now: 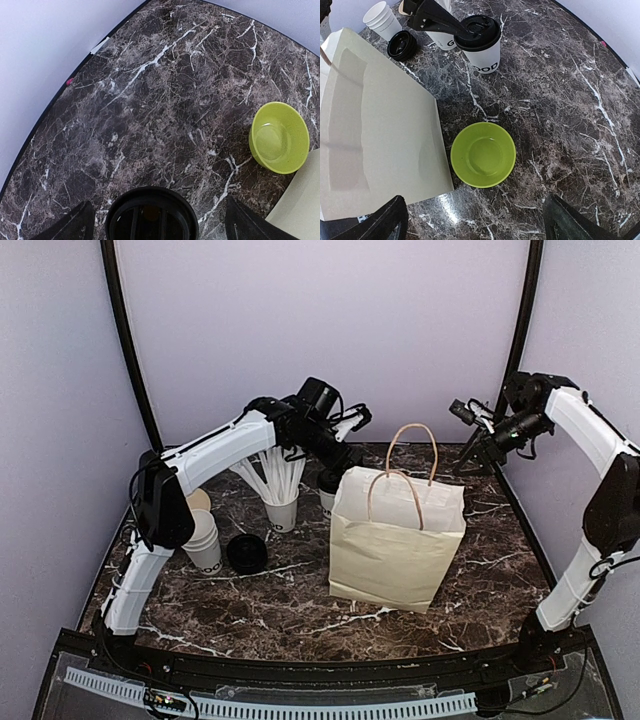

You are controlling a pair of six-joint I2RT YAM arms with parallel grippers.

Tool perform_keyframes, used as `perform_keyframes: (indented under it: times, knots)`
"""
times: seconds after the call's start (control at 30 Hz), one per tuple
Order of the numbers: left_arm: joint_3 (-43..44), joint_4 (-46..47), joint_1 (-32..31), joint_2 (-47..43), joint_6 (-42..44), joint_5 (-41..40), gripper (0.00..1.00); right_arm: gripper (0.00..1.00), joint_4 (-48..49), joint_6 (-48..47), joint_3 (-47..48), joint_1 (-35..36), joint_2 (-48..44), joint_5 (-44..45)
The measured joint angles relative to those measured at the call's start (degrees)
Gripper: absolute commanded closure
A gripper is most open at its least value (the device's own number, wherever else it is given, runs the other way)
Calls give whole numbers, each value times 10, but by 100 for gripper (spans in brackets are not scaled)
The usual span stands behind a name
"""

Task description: Pack the takeout coffee

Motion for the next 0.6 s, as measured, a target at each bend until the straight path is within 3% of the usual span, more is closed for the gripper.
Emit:
perform_keyframes:
  times: [0.6]
  knots:
    - [0,-3,-3,27,-18,-39,8,6,-1,6,-3,0,7,-1]
